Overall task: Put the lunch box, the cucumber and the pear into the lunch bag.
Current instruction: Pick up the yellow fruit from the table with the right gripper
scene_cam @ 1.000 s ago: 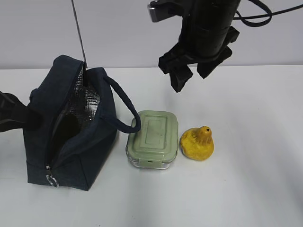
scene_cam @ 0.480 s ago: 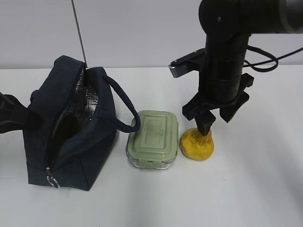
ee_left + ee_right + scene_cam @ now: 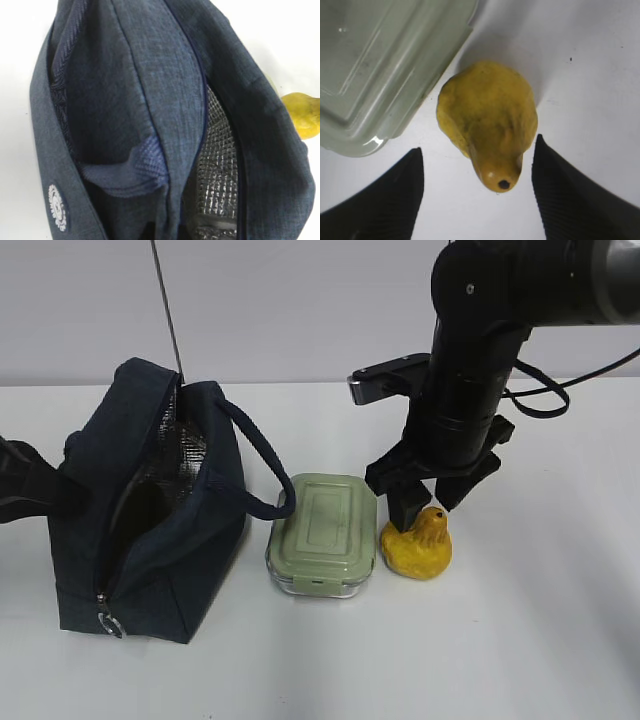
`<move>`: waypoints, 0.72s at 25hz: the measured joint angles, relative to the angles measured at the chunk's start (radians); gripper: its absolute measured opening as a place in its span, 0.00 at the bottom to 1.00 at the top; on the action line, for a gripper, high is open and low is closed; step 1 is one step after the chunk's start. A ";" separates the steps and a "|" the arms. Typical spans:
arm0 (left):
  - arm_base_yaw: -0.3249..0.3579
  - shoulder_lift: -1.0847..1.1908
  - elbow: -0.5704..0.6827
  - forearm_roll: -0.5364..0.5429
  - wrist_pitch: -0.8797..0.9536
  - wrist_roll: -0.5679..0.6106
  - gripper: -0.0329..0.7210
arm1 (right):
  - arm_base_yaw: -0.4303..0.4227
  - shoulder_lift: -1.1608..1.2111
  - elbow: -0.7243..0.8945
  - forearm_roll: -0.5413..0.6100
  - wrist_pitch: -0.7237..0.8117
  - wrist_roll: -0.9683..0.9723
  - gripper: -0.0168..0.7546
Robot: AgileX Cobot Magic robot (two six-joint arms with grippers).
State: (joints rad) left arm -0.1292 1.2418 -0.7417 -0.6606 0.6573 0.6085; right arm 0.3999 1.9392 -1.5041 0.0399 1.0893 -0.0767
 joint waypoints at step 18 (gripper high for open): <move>0.000 0.000 0.000 0.003 0.002 0.000 0.05 | -0.001 0.078 0.000 -0.066 -0.002 -0.003 0.45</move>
State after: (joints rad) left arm -0.1292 1.2418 -0.7417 -0.6574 0.6592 0.6085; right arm 0.3993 2.0175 -1.5041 -0.0263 1.0873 -0.0793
